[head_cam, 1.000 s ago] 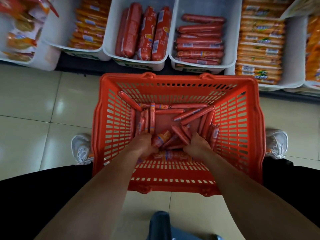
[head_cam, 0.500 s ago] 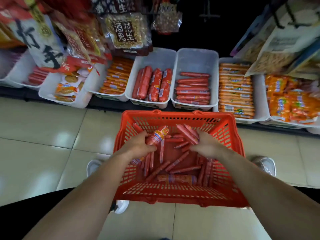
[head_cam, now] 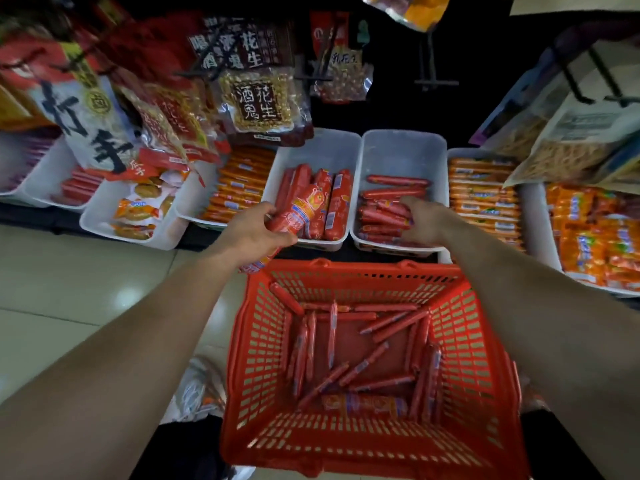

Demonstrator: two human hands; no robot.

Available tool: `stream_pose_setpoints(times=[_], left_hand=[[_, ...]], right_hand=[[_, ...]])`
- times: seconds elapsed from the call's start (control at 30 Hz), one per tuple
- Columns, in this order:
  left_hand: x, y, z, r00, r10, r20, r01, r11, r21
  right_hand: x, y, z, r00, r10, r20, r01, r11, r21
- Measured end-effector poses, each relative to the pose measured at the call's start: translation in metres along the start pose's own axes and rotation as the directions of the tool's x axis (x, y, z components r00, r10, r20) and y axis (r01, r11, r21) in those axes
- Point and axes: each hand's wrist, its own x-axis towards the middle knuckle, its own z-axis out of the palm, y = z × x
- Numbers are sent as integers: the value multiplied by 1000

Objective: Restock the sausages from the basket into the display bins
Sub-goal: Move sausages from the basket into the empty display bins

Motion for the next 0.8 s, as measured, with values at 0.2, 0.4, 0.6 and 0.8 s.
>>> stream_pose_setpoints(times=[0.2,0.4,0.6,0.8], left_hand=[[71,3,8,1000,-2,-31,4,999,41],[114,26,32,994,21,-108,6,969,247],[128,25,60,973,-102,-209,140,974,178],[79,18,48,972,-97,-213,132,979,156]], right_hand=[[41,16,16,997,-5,-71,8,999,41],[44,38,22,975,15,-224,28,982,187],[34,39,42,979,2,-205,44,974,222],[-5,16,44,990,3,-141,25,981,195]])
